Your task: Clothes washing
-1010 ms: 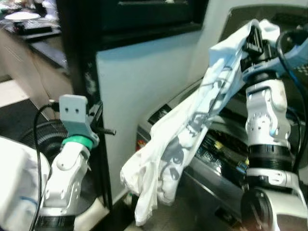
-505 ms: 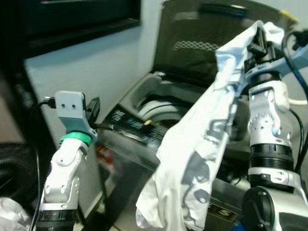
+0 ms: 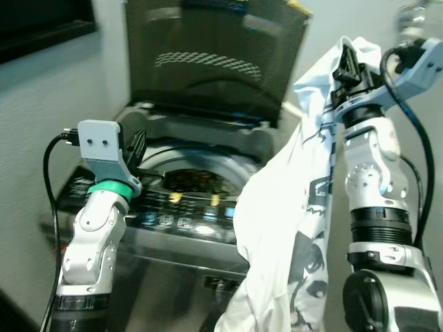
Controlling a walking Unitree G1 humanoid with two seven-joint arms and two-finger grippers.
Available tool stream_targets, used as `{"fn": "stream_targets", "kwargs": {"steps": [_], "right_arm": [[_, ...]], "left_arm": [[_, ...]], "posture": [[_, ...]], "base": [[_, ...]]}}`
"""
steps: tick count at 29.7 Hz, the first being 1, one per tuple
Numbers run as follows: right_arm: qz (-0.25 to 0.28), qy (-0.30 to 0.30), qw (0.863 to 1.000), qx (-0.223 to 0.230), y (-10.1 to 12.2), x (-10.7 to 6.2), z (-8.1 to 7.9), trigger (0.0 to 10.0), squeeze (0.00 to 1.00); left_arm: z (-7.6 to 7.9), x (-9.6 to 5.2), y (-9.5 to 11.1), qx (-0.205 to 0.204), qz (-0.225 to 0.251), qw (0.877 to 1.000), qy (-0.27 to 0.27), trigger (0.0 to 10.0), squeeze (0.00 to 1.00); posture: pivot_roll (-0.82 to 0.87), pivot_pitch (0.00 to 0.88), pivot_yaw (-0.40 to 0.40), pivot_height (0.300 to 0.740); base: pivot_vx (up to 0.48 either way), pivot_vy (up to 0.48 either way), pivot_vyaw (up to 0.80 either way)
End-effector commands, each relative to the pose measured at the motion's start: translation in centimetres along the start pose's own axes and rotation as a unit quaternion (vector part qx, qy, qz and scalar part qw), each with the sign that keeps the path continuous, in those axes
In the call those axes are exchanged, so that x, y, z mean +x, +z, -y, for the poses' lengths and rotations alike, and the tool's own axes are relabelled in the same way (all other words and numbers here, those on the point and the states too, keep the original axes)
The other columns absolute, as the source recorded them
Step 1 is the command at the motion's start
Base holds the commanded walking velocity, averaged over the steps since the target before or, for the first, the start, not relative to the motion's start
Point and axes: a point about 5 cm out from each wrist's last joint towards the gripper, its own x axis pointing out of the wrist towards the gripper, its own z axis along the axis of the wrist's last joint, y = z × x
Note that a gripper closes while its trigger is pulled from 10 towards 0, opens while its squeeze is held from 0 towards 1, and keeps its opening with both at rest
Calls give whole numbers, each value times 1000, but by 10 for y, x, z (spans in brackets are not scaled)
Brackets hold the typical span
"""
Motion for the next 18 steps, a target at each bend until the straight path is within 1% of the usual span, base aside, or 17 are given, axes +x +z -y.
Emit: {"fn": "stream_targets", "kwargs": {"steps": [1,13,17,18], "right_arm": [[7,4,1000,-3,4,1,-1,10000,0],[5,14,1000,-2,5,2,-4,10000,0],[-3,15,1000,-1,0,0,-5,10000,0],[-10,23,1000,-4,-2,-1,-7,10000,0]], "left_arm": [[0,-2,-1,-1,-3,1000,2,10000,0],[4,-2,-2,-12,-8,1000,-3,10000,0],[3,-3,0,-9,-2,1000,-1,10000,0],[2,-3,2,-9,0,1000,1,10000,0]], "posture": [[19,9,-41,740],[13,6,-45,740],[13,4,-46,740],[13,4,-46,740]], "base": [[0,0,-800],[0,0,-800],[0,0,-800],[0,0,0]]}}
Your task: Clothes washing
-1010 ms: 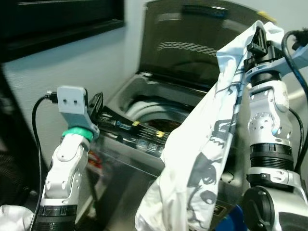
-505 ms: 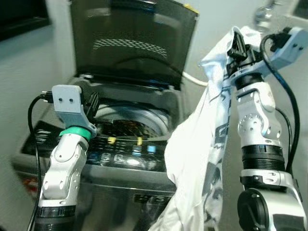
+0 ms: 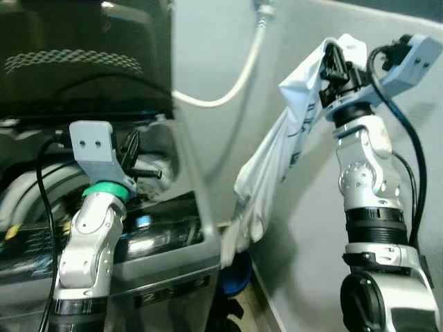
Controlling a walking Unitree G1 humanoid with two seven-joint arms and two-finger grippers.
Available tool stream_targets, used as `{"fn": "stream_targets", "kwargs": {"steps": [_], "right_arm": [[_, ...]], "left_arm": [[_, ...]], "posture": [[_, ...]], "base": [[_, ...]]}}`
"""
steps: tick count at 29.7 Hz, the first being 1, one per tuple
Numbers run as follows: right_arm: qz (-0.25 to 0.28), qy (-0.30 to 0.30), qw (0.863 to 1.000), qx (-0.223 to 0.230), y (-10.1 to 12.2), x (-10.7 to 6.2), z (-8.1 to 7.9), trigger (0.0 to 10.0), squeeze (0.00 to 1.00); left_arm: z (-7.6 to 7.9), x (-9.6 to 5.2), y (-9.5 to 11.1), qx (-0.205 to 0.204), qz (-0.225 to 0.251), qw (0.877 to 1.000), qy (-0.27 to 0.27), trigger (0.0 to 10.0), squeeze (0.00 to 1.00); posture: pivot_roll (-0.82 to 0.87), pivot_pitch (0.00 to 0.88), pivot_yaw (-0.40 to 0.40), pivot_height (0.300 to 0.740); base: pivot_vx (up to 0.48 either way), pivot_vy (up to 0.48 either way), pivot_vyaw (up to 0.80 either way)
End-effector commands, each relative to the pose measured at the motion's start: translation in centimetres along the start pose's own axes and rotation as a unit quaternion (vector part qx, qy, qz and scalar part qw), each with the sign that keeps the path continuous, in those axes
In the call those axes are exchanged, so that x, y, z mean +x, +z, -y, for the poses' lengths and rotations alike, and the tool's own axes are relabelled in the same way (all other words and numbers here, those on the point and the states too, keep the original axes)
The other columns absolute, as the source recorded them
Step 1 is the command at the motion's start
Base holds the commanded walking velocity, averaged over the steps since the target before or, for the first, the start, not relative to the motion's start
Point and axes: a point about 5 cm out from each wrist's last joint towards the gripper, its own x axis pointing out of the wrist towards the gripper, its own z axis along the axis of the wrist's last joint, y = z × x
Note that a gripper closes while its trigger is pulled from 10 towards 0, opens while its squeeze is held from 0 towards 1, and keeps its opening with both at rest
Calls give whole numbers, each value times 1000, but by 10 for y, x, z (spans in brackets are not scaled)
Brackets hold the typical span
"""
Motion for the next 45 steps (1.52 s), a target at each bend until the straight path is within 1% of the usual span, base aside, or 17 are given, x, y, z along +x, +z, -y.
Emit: {"fn": "stream_targets", "kwargs": {"steps": [1,3,4,10,12,15,18,20,21,22,24,25,26,27,34,37,45], "right_arm": [[11,17,1000,-5,6,2,-5,10000,0],[-4,32,999,-12,2,1,-9,10000,0],[-29,59,998,-20,-9,-2,-18,10000,0],[-36,73,997,-17,-14,-4,-24,10000,0],[-40,83,996,-6,-17,-4,-31,10000,0],[-42,90,995,3,-18,-4,-35,10000,0],[-34,96,994,28,-17,-3,-40,10000,0],[-13,108,988,109,-6,0,-49,10000,0],[-13,108,988,109,-6,0,-49,10000,0],[-12,127,983,133,-2,1,-55,10000,0],[-24,164,978,126,-2,0,-65,10000,0],[-50,173,979,93,-11,-2,-69,10000,0],[-50,173,979,93,-11,-2,-69,10000,0],[-68,167,980,81,-20,-4,-68,10000,0],[-79,163,980,80,-26,-7,-67,10000,0],[-92,164,979,83,-30,-10,-69,10000,0],[-103,171,976,87,-32,-12,-71,10000,0]], "left_arm": [[1,-1,2,-2,3,1000,2,10000,0],[0,-1,4,-2,8,1000,7,10000,0],[-1,0,9,7,18,1000,12,10000,0],[-1,0,14,17,27,999,16,10000,0],[0,1,24,29,39,999,17,10000,0],[-1,2,33,35,53,998,20,10000,0],[-3,3,45,45,74,996,31,10000,0],[-10,5,63,81,105,990,52,10000,0],[-10,5,63,81,105,990,52,10000,0],[-12,6,70,91,112,988,61,10000,0],[-15,7,75,100,106,987,63,10000,0],[-16,7,73,111,86,988,62,10000,0],[-16,7,73,111,86,988,62,10000,0],[-17,4,68,114,69,989,62,10000,0],[-16,-3,61,105,55,991,61,10000,0],[-14,-9,55,97,41,992,67,10000,0],[-14,-10,57,94,38,992,73,10000,0]], "posture": [[13,4,-46,740],[14,2,-48,740],[17,0,-52,740],[19,0,-55,740],[24,0,-60,740],[27,0,-64,740],[31,0,-68,740],[39,0,-72,740],[39,0,-72,740],[39,0,-72,740],[43,0,-73,740],[46,0,-75,740],[46,0,-75,740],[47,0,-75,740],[48,0,-75,740],[45,0,-83,740],[46,0,-95,740]], "base": [[0,0,0],[0,0,0],[0,0,0],[0,0,0],[0,0,0],[0,0,0],[0,0,0],[0,0,0],[0,0,0],[0,0,0],[0,0,0],[0,0,0],[0,0,0],[0,0,0],[0,0,0],[0,304,0],[0,316,0]]}}
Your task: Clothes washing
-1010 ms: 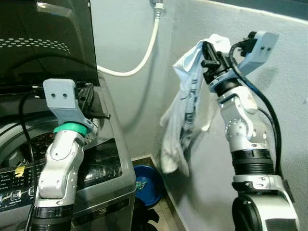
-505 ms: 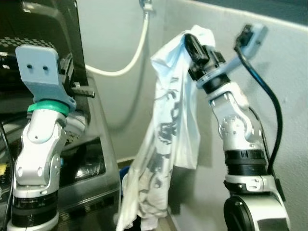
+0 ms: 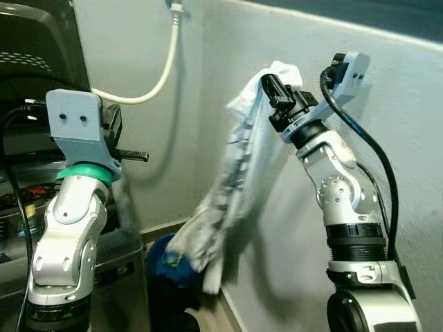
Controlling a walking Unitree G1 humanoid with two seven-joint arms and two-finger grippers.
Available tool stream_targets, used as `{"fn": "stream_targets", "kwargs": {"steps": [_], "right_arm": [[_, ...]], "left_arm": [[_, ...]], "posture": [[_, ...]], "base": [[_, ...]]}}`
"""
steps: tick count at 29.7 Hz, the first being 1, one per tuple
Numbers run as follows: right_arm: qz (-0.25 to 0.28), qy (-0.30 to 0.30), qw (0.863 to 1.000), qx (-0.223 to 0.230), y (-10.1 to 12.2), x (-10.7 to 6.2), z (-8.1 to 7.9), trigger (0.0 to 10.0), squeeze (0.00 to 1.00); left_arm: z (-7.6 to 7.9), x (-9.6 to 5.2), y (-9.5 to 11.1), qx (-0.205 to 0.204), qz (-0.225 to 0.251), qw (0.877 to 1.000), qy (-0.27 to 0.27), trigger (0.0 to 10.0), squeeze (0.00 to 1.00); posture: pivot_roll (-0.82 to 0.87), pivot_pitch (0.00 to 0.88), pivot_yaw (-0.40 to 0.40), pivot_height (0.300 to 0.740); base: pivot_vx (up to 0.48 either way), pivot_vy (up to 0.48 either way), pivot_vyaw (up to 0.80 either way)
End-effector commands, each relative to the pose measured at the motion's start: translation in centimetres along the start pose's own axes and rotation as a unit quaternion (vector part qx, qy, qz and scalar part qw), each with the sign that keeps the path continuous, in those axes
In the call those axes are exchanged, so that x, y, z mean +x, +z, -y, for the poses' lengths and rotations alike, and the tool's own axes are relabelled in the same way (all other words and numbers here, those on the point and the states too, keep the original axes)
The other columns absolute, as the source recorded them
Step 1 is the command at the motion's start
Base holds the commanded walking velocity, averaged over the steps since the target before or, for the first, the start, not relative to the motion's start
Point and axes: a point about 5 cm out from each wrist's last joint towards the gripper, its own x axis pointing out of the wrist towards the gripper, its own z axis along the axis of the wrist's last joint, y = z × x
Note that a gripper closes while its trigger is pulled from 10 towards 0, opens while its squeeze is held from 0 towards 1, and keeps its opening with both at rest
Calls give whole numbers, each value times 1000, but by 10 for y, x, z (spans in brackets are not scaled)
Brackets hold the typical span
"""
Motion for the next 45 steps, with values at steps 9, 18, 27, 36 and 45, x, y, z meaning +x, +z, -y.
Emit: {"fn": "stream_targets", "kwargs": {"steps": [9,18,27,36,45], "right_arm": [[4,19,1000,-1,6,5,-5,10000,0],[-8,18,1000,-1,0,6,-5,10000,0],[-7,10,1000,3,-1,8,-4,10000,0],[6,-19,1000,18,0,8,2,10000,0],[11,-53,998,28,-12,-8,6,10000,0]], "left_arm": [[-3,-4,1,0,-7,1000,14,10000,0],[-7,-6,-1,5,-10,1000,22,10000,0],[-9,-5,-1,15,-19,1000,14,10000,0],[-6,0,2,16,-13,1000,-1,10000,0],[-5,11,1,11,-26,999,-29,10000,0]], "posture": [[51,0,-112,740],[55,2,-126,740],[57,1,-124,740],[77,0,-97,740],[108,0,17,740]], "base": [[0,0,0],[0,0,0],[0,0,0],[0,0,0],[0,0,0]]}}
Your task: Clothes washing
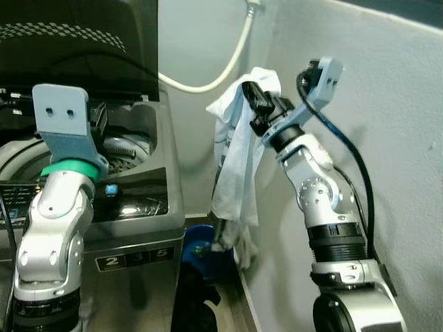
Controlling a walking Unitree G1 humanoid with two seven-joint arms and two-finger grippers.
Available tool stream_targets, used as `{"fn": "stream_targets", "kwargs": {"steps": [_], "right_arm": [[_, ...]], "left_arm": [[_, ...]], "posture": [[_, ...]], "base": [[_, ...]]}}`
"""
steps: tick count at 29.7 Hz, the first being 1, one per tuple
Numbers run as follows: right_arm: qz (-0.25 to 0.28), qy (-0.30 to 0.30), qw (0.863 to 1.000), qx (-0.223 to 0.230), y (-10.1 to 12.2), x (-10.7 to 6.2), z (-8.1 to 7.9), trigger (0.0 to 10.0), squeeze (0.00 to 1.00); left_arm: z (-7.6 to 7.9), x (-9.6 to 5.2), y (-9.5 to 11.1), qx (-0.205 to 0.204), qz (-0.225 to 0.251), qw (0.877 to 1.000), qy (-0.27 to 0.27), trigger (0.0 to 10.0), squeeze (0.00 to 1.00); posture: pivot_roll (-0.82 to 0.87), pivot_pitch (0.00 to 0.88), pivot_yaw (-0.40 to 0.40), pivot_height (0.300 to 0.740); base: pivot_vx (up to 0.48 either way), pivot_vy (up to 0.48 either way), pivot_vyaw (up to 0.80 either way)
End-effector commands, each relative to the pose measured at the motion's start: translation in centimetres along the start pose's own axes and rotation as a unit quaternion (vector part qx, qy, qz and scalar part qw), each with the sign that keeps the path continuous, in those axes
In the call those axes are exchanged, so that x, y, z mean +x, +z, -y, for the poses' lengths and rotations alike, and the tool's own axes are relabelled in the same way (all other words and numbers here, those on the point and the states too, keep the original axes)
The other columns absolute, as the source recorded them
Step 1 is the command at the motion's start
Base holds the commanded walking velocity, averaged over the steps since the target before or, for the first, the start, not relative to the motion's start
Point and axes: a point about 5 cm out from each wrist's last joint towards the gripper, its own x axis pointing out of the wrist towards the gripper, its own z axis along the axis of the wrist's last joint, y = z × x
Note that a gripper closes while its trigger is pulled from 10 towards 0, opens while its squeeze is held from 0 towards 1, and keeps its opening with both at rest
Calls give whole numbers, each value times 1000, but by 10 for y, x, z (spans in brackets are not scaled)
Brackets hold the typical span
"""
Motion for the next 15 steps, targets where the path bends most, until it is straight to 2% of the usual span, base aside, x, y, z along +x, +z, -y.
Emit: {"fn": "stream_targets", "kwargs": {"steps": [1,5,8,15], "right_arm": [[23,-10,1000,-2,5,-5,3,10000,0],[27,-21,999,2,4,-11,5,10000,0],[32,-24,999,0,7,-13,6,10000,0],[34,-18,999,-4,10,-8,5,10000,0]], "left_arm": [[2,3,0,2,-5,1000,-13,10000,0],[3,7,1,2,-8,1000,-23,10000,0],[8,9,2,-2,-7,1000,-30,10000,0],[6,7,2,-3,-4,1000,-24,10000,0]], "posture": [[108,0,17,740],[102,1,25,740],[97,3,16,740],[98,0,-8,740]], "base": [[0,0,0],[0,0,0],[0,363,0],[0,410,0]]}}
